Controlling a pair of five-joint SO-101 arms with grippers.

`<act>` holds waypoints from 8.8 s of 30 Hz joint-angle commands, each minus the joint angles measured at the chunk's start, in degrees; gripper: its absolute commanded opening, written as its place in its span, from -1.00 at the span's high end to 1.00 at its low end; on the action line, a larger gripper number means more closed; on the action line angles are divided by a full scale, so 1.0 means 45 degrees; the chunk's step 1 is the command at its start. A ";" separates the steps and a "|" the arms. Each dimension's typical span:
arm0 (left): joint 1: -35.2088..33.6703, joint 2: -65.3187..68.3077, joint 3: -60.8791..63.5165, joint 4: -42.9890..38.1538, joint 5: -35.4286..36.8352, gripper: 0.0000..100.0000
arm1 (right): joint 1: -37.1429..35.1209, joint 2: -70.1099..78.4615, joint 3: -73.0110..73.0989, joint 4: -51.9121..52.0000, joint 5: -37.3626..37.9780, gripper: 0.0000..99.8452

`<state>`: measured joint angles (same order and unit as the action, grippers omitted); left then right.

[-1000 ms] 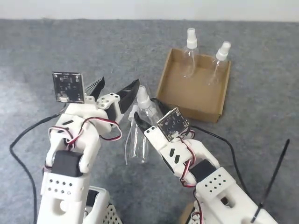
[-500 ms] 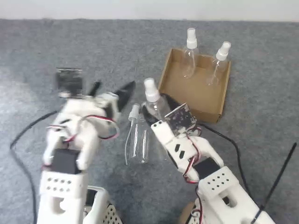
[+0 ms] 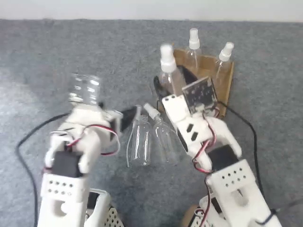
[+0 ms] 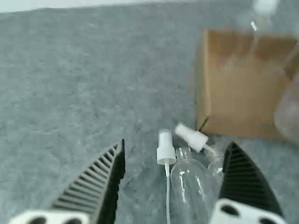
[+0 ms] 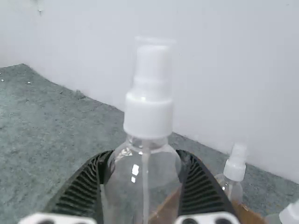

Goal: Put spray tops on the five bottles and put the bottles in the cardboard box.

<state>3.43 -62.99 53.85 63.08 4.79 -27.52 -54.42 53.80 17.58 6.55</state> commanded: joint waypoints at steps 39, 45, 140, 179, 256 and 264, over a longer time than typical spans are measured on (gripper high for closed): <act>0.1153 -0.0078 0.2999 -0.3380 -0.0313 0.38 | 0.1534 0.5031 -0.5880 0.2725 -0.0879 0.99; -0.0215 -0.0078 0.2940 -0.3497 -0.0234 0.38 | 0.1963 0.8137 -0.6877 0.1534 -0.0821 0.99; -0.0567 -0.0059 0.3624 -0.4689 -0.0293 0.38 | 0.2589 1.2103 -0.7053 -0.0947 -0.0801 0.51; -0.0547 -0.0059 0.3624 -0.4689 -0.0313 0.38 | 0.2413 1.0833 -0.7150 -0.0850 0.0078 0.26; -0.3946 -0.0039 0.3038 -0.5158 0.1309 0.38 | -0.4190 0.7082 -0.1778 0.8020 -0.5919 0.29; -0.3946 -0.0039 0.3038 -0.5138 0.1309 0.38 | -0.4933 0.7121 -0.2149 0.7824 -0.5919 0.29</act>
<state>-14.59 -62.90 69.58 41.63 10.15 -49.32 -22.42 47.38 54.24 -20.35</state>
